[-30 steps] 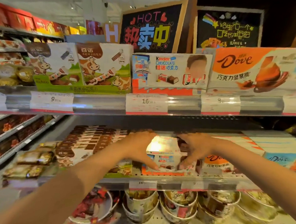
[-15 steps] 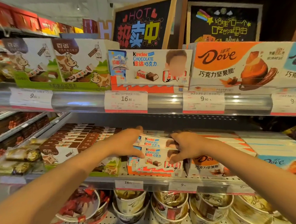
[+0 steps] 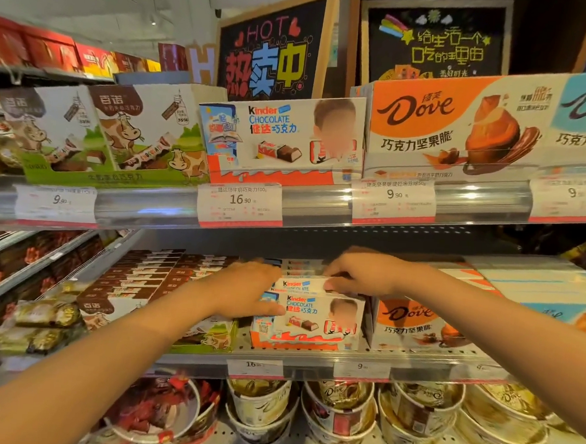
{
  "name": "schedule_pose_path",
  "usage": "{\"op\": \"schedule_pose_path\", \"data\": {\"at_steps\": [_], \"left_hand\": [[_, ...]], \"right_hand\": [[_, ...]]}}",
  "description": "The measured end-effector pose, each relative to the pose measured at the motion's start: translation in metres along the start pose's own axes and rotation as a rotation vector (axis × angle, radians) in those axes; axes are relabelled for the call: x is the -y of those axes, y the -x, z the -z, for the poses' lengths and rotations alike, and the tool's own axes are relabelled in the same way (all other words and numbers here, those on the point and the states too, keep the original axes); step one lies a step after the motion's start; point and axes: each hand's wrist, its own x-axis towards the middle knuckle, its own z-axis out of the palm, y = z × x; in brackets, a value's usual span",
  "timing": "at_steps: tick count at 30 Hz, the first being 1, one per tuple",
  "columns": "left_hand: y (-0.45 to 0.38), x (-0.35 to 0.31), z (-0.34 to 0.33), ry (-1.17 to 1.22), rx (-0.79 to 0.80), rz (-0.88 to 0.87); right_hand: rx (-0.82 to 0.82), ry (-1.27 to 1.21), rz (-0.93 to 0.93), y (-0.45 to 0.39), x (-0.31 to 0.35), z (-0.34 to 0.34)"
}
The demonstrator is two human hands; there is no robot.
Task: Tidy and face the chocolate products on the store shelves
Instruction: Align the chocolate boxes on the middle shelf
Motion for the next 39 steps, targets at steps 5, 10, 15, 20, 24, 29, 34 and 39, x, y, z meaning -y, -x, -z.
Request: {"op": "schedule_pose_path", "data": {"at_steps": [5,10,15,20,24,29,34,39], "left_hand": [[-0.003,0.002,0.005,0.024,-0.011,0.002],[-0.005,-0.007,0.000,0.005,0.054,0.026],[-0.004,-0.010,-0.005,0.002,0.025,0.050],[-0.004,-0.009,-0.007,0.077,0.005,0.032],[-0.007,-0.006,-0.008,0.157,0.056,0.068],[-0.011,-0.006,-0.010,0.184,0.111,0.068],[-0.010,-0.008,-0.009,0.142,0.147,0.079],[-0.011,-0.005,-0.011,0.017,0.214,0.097]], "right_hand": [[-0.010,-0.026,0.013,0.002,-0.001,-0.002],[0.089,-0.137,-0.057,-0.002,0.000,0.004],[0.060,-0.122,-0.172,-0.011,-0.001,0.001],[0.071,-0.176,-0.269,-0.021,0.004,-0.009],[0.061,-0.352,-0.237,-0.018,0.003,-0.012],[0.240,-0.334,-0.121,-0.012,-0.002,-0.008],[0.257,-0.216,-0.078,-0.014,-0.002,0.000],[0.046,-0.103,-0.200,-0.025,-0.008,-0.002]]}}
